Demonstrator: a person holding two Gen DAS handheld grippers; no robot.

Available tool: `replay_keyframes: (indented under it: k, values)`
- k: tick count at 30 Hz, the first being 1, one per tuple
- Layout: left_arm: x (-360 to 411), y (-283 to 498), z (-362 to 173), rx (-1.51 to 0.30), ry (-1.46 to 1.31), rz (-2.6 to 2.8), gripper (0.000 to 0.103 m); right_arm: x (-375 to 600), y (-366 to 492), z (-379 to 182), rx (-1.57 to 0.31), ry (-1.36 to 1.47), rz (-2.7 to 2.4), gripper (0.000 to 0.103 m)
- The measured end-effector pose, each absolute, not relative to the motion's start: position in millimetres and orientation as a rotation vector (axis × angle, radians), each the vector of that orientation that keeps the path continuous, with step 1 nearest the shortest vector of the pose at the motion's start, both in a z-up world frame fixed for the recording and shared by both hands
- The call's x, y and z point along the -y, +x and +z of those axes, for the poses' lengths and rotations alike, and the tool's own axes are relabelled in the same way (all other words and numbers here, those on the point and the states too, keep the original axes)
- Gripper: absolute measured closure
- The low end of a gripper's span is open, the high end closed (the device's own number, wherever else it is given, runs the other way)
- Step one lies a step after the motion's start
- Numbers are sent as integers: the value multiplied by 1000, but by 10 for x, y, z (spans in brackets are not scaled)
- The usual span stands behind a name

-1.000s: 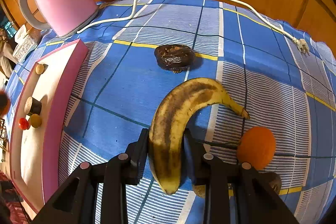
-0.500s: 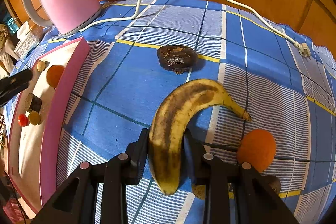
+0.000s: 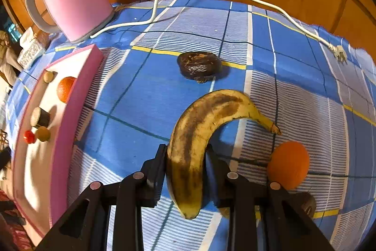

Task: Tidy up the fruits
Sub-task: 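Lower the orange into the tray and open the left gripper, then carry the banana into the tray and open the right gripper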

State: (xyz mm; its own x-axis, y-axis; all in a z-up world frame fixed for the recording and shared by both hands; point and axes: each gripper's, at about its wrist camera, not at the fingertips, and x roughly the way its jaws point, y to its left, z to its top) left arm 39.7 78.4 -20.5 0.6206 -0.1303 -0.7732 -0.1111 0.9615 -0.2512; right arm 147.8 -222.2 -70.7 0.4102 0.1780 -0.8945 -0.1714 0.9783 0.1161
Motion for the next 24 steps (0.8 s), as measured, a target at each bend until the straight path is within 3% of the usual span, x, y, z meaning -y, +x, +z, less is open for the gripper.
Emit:
replay_keyframes:
  k: [8,24]
  values:
    - [-814,298,-221,-906,-296,4,46,2104,1241,-485,-1076,49,316,74]
    - [-908,231,-171,-886,-311,22,45,1419,755,-48,-960,-126,547,74]
